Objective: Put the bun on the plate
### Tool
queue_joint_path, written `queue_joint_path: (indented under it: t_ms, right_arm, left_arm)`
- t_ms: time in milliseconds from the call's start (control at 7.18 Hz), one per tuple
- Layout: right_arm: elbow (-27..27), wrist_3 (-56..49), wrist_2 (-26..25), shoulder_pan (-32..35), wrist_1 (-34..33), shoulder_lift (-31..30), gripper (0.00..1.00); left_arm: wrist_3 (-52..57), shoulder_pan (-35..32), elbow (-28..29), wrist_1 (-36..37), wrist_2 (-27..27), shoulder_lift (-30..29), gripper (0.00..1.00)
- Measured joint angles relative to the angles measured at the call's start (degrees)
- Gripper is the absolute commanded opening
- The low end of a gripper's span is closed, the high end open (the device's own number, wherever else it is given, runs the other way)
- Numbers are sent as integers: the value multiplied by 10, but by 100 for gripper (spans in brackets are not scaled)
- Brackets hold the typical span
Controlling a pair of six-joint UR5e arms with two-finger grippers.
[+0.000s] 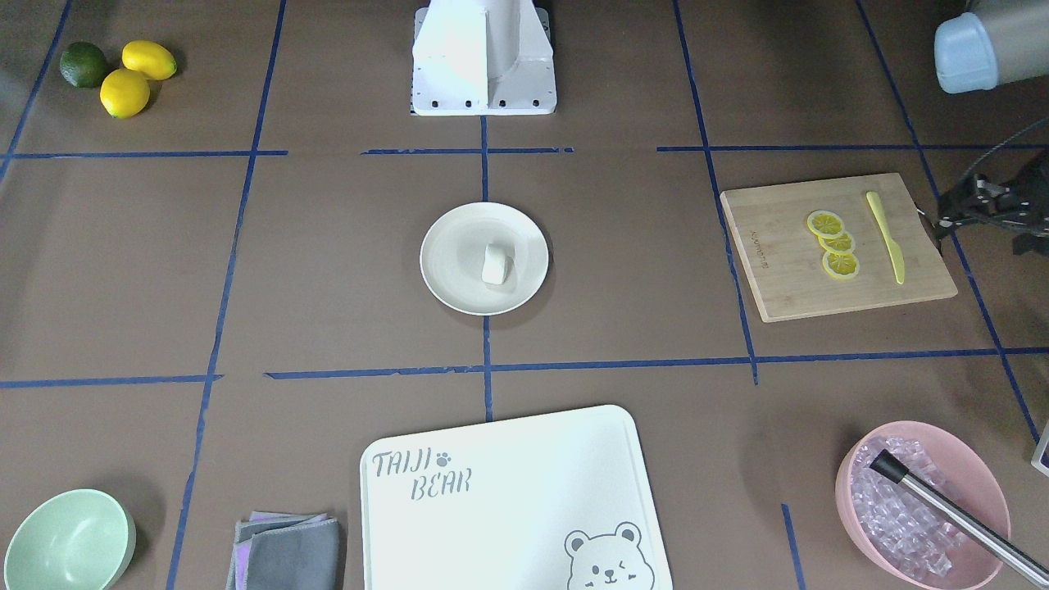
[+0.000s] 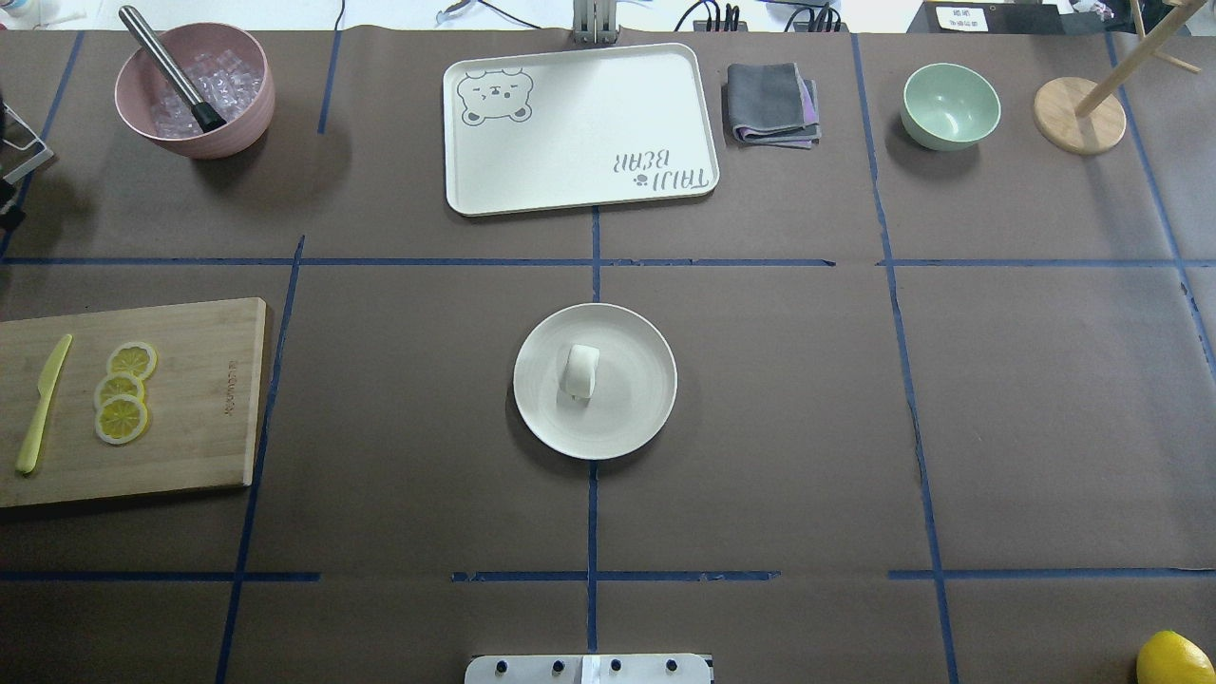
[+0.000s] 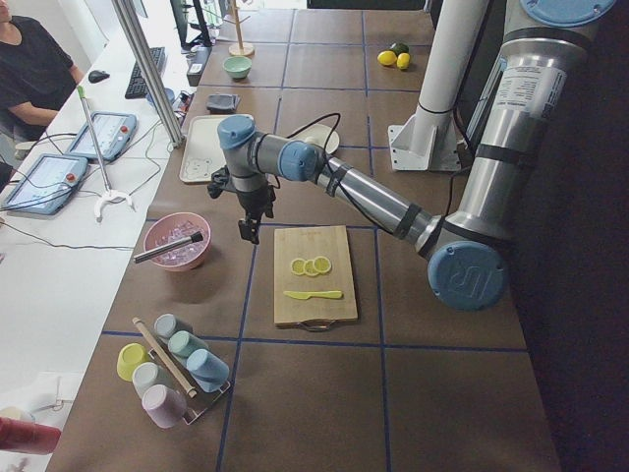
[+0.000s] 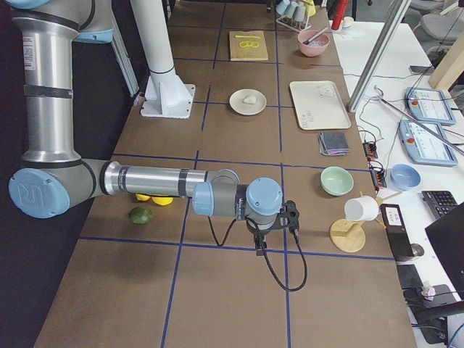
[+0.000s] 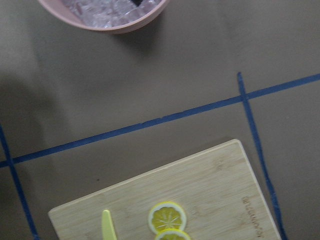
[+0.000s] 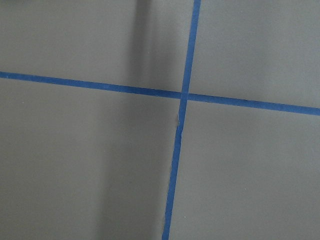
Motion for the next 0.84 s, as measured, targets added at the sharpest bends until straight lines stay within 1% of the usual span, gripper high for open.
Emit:
queue_joint_path:
  t_ms: [139, 418, 557, 835]
  right_arm:
    - [3, 1, -3, 0, 0, 2, 100]
    - [5, 2, -9, 0, 1, 4, 100]
    - [4, 2, -15, 0, 1, 4, 100]
    - [3, 3, -26, 0, 1, 4, 100]
  left_arm:
    - [61, -37, 36, -14, -11, 18, 100]
    - [136, -90, 105, -73, -21, 49, 100]
    - [152, -108, 120, -104, -23, 68, 100]
    - [158, -130, 127, -125, -30, 84, 100]
